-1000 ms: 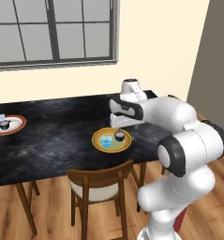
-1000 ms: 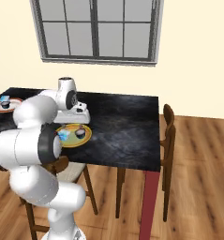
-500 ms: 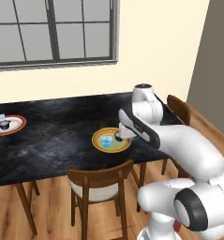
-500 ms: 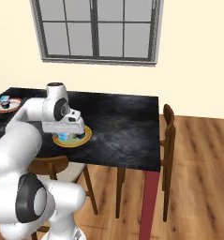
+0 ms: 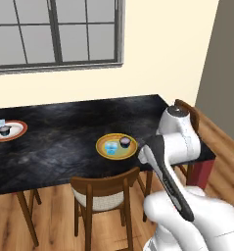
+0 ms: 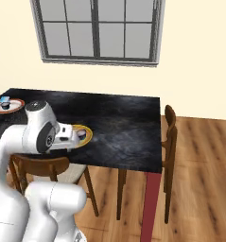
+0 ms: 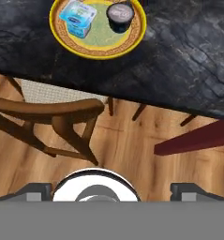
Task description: Place two yogurt containers on each plate.
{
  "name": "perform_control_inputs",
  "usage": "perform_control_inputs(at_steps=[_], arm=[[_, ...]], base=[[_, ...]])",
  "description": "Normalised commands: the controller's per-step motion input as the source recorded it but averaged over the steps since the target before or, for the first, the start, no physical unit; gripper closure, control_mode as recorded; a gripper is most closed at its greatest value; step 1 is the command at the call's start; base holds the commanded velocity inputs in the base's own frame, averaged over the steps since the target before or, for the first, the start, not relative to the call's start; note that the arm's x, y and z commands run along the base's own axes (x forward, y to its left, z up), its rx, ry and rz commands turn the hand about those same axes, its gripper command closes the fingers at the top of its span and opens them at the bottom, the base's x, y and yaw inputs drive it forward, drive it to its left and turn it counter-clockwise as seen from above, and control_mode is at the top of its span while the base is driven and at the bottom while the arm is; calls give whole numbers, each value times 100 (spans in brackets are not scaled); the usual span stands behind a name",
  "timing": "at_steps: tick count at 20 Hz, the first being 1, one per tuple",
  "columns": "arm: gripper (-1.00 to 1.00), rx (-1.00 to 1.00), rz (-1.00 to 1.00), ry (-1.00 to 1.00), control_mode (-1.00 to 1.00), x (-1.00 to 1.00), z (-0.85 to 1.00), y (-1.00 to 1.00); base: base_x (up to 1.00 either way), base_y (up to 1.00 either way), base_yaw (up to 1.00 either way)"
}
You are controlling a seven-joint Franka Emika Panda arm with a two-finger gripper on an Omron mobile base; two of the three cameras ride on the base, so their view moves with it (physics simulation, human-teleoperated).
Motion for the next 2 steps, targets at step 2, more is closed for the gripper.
perform_control_inputs(at_steps=[2], arm=[[-100,0,9,-28,-100,-89,11,-16]], base=[[0,0,0]])
